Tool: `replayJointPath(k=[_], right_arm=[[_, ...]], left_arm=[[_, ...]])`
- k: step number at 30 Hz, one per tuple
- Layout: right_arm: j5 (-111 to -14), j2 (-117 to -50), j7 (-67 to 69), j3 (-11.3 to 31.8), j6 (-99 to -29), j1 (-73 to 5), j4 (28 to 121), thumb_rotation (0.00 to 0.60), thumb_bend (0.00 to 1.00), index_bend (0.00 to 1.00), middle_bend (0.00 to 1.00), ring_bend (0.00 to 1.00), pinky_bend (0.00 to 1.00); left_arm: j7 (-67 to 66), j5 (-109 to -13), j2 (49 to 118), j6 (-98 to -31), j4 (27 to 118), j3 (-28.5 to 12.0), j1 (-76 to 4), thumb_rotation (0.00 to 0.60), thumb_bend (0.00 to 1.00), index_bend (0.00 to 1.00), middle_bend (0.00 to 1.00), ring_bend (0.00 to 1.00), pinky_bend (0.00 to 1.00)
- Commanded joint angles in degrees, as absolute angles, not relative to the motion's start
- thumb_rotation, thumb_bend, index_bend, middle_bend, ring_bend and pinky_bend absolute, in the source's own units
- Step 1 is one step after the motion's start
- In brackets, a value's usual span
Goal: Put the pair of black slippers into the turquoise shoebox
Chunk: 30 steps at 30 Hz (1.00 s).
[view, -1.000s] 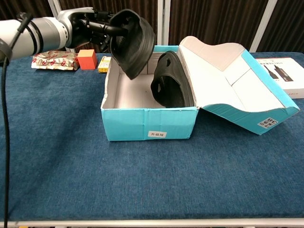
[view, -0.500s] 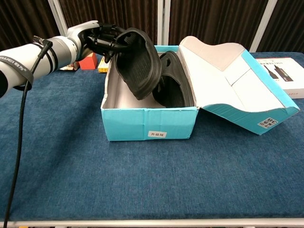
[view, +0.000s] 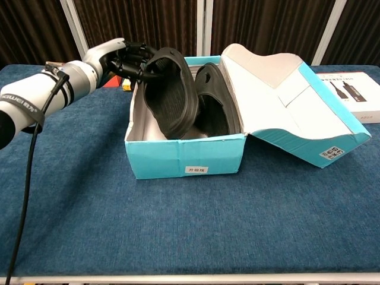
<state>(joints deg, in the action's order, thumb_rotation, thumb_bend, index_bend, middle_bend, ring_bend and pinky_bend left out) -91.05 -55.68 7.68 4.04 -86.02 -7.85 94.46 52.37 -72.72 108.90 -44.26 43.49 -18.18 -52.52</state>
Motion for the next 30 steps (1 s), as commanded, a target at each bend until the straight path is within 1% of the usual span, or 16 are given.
replayJointPath(k=[1, 11, 18, 22, 25, 28, 30], right_arm=[[-91.10, -55.69, 7.59, 4.04, -86.00, -7.88, 94.53, 0.600, 0.33, 0.00, 0.16, 0.02, 0.14], [-91.32, -55.66, 6.96, 4.00, -86.08, -7.84, 95.03, 0.600, 0.33, 0.00, 0.16, 0.02, 0.14], [-91.44, -55.56, 6.99, 3.92, -86.29, -7.67, 95.09, 0.600, 0.33, 0.00, 0.16, 0.02, 0.15], [-91.45, -55.54, 7.23, 3.90, -86.46, -7.54, 94.94, 0.600, 0.33, 0.00, 0.17, 0.02, 0.15], [-91.42, -55.58, 7.49, 3.85, -86.49, -7.47, 94.72, 0.600, 0.33, 0.00, 0.17, 0.02, 0.15], [-91.47, -55.63, 7.73, 3.80, -86.45, -7.46, 94.50, 0.600, 0.33, 0.00, 0.17, 0.02, 0.15], [-91.49, -55.65, 7.86, 3.80, -86.44, -7.46, 94.41, 0.600, 0.33, 0.00, 0.17, 0.02, 0.15]], left_arm=[[53.17, -73.61, 109.54, -43.88, 42.15, -17.27, -52.36, 0.600, 0.00, 0.51, 0.51, 0.66, 0.68], [53.17, -75.66, 112.05, -44.64, 37.75, -15.64, -52.57, 0.600, 0.00, 0.51, 0.51, 0.63, 0.67], [47.58, -76.82, 115.73, -48.45, 32.37, -15.03, -53.17, 0.600, 0.00, 0.51, 0.51, 0.61, 0.67], [44.72, -77.47, 117.23, -49.44, 29.57, -14.28, -53.37, 0.600, 0.00, 0.50, 0.51, 0.61, 0.66], [43.58, -77.67, 117.65, -49.11, 28.73, -13.81, -53.37, 0.600, 0.00, 0.49, 0.48, 0.60, 0.65], [43.57, -77.71, 117.23, -48.12, 29.34, -13.54, -53.40, 0.600, 0.00, 0.43, 0.42, 0.57, 0.63], [43.76, -77.86, 116.43, -47.24, 30.54, -13.26, -53.46, 0.600, 0.00, 0.29, 0.30, 0.52, 0.57]])
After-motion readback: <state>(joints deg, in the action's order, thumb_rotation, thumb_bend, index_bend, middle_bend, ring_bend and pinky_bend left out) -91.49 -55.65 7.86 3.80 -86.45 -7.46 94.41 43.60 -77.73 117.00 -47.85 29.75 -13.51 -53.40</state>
